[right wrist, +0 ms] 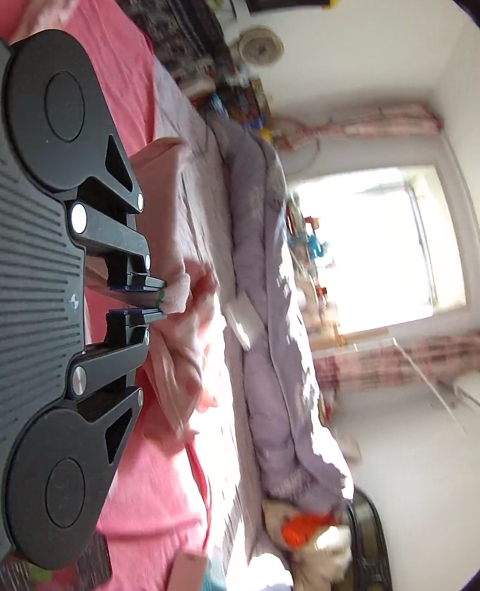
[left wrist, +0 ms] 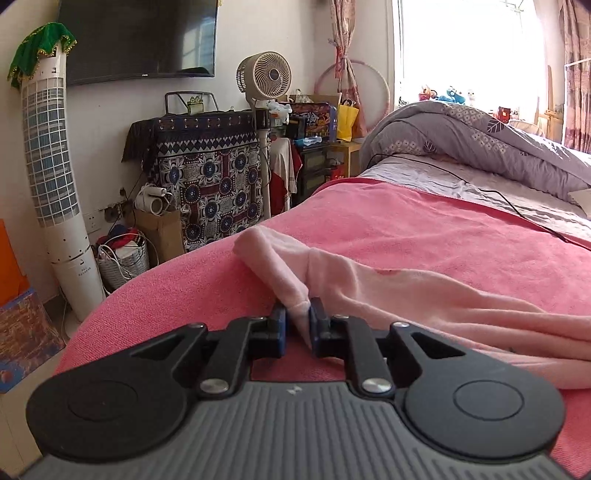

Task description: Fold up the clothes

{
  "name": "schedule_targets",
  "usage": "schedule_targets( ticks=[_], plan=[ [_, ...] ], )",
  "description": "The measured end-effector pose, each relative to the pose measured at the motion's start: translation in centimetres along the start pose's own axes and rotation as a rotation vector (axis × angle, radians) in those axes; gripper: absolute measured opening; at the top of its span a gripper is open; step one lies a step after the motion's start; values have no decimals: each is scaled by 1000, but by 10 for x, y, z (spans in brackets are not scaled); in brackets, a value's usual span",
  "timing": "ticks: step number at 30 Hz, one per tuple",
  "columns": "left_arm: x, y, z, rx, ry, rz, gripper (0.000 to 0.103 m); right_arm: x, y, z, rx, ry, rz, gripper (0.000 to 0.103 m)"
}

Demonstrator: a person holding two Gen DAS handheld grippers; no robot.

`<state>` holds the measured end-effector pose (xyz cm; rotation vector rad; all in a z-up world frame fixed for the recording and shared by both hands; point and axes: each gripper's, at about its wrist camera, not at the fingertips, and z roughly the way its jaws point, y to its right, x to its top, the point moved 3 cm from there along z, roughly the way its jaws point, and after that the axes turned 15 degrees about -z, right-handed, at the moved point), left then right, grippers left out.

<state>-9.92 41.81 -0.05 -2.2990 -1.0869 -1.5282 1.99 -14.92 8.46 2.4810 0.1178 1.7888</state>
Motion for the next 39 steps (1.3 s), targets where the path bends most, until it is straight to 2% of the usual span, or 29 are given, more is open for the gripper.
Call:
schedule_targets(
  ticks=[1,2,4,6,9,10,12,14,15,16,17,18,21,23,25,27,30,31,32,34,36,39],
  plan=[
    [1,-1,0,-6,0,-8,19,-2,8,2,-37,-24,-18,28],
    [2,-3,-1,-13,-3,-21,19,-5,16,4,-74,-48,-36,48],
    [6,-7,-1,-28,-14,-48,19,-12,18,-4,-46,-31,-65,65],
    [9,-10,-1,-38,-21,-70,19,-17,1,-20,50,31,-147,65],
    [11,-10,-3,-43,-20,-73,19,-21,-62,-44,324,107,-376,68],
    [11,-10,-3,-43,-18,-73,19,-26,-93,-51,426,110,-466,69],
    [12,-11,-6,-47,-15,-81,19,-41,-157,-60,573,97,-632,69],
    [13,-14,-9,-57,-15,-95,19,-57,-218,-62,645,96,-793,68],
    [14,-15,-12,-64,-14,-103,19,-64,-242,-61,657,89,-850,68],
    [15,-18,-14,-73,-15,-111,20,-71,-263,-58,660,78,-893,57],
    [16,-20,-17,-82,-15,-118,20,-75,-282,-55,657,59,-915,24],
    [17,-23,-21,-94,-16,-124,21,-73,-294,-55,642,43,-900,10],
    [19,-29,-30,-119,-11,-111,29,-42,-286,-52,627,44,-722,9],
    [19,-33,-35,-139,-13,-95,47,-17,-261,-53,633,68,-584,9],
    [16,-33,-40,-179,-22,-96,52,2,-238,-53,624,100,-534,9],
    [13,-30,-46,-189,-10,-82,52,11,-220,-53,623,120,-570,9],
    [14,-22,-58,-104,102,-20,46,-1,-222,-61,739,91,-698,16],
    [17,-23,-62,-85,144,-13,46,-10,-223,-66,786,77,-735,26],
    [20,-26,-65,-75,170,-16,46,-19,-223,-72,821,66,-770,46],
    [29,-35,-68,-53,194,-25,46,-47,-222,-97,874,68,-859,62],
    [33,-39,-66,-56,172,-11,44,-64,-220,-114,885,71,-903,62],
    [32,-37,-61,-74,121,21,48,-75,-226,-124,869,74,-906,62]
  ],
)
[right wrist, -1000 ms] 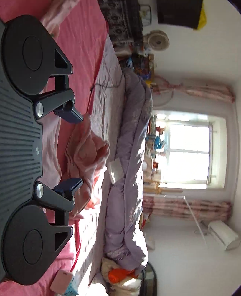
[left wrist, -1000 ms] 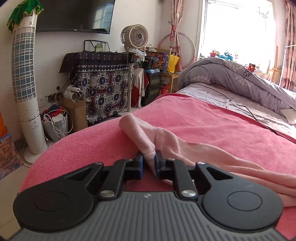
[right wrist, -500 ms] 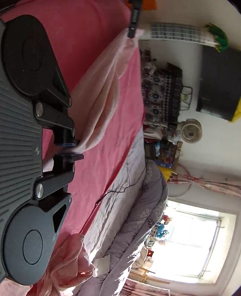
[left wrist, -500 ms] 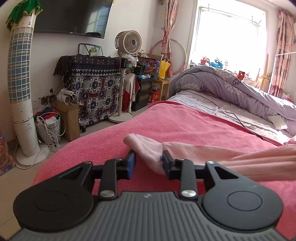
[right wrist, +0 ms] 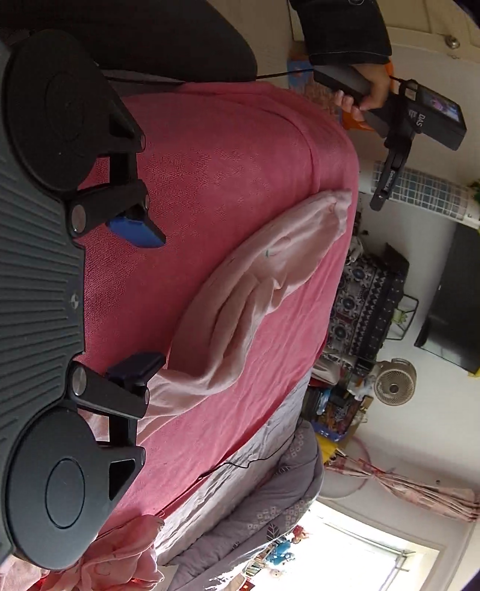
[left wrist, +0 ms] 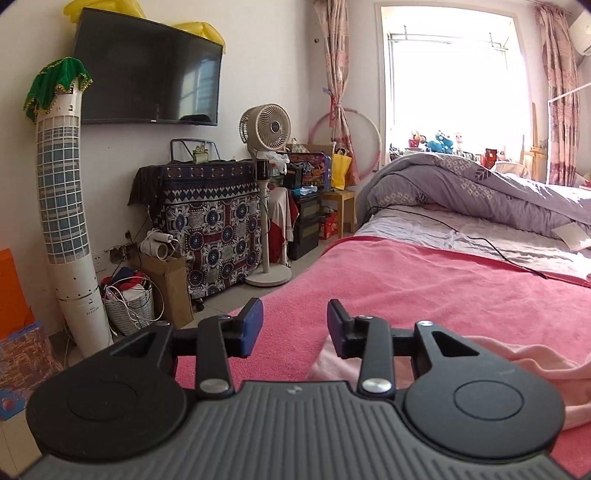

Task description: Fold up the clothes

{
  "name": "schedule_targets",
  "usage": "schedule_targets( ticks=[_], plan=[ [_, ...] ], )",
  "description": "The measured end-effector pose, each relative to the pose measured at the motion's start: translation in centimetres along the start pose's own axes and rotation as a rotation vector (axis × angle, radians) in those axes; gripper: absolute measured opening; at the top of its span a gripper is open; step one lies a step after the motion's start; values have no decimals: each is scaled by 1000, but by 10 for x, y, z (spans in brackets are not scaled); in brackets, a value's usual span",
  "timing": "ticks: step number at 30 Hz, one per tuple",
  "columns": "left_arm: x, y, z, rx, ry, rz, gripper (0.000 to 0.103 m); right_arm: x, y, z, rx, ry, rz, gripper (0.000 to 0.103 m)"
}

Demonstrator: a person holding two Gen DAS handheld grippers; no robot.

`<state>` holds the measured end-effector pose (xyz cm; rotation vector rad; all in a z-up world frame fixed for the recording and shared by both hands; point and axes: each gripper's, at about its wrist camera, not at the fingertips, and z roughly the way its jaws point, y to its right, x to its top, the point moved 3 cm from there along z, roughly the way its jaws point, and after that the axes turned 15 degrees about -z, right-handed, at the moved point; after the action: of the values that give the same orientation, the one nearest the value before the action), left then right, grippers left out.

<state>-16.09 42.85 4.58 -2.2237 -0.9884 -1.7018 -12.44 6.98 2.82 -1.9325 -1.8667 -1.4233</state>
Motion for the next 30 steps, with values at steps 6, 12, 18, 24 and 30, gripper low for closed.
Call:
schedule_targets(
  ticks=[6,12,18,24,30],
  plan=[
    [-4,-4,32,-85,-198,-141,68,3,21,16,-90,0,129,62],
    [-14,5,56,-63,-305,-131,78,-21,33,8,-182,-65,193,65],
    [-1,39,53,-135,-231,-164,25,-51,54,19,-244,-200,268,11],
    [81,42,-15,-263,199,-270,23,-39,76,-21,-382,-20,354,11],
    [70,7,-38,-193,237,-192,23,-57,53,-12,-194,-90,267,11]
  ],
)
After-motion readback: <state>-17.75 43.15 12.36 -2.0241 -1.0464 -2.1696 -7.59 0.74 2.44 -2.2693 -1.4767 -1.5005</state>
